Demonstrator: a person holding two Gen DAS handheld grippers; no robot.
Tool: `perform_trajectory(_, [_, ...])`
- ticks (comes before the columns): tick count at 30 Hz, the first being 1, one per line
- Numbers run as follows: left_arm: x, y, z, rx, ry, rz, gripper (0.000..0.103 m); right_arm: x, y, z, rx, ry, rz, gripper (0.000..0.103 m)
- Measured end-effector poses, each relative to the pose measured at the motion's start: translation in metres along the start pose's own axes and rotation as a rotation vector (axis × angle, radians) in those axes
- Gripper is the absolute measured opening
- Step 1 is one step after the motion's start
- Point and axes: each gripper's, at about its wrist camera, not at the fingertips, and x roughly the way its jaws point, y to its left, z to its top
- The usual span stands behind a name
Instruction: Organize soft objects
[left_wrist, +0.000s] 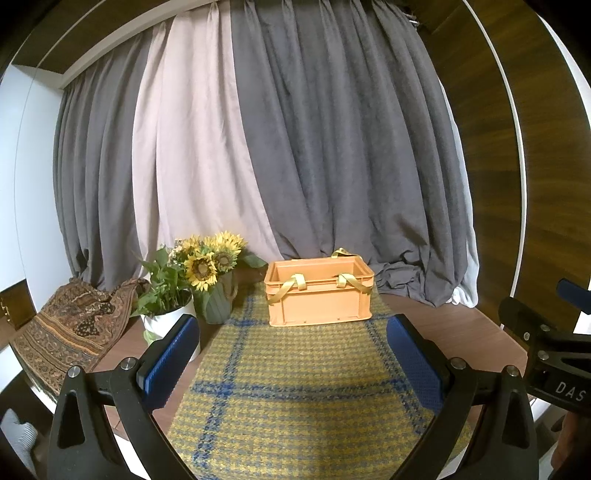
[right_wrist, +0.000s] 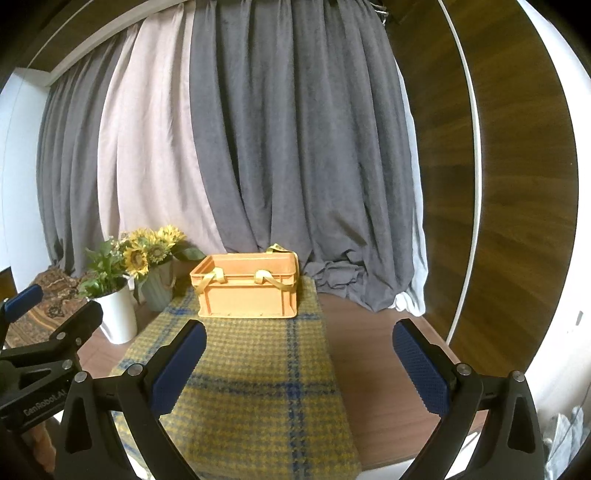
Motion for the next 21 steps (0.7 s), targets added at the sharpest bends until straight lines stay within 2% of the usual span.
perform_trajectory(21, [-0.0014,-0.0026,0.0017,0.002,-0.001,0.0,0.103,-0.0054,-0.0005,-0.0032,0.008,0.0,-0.014,0.102])
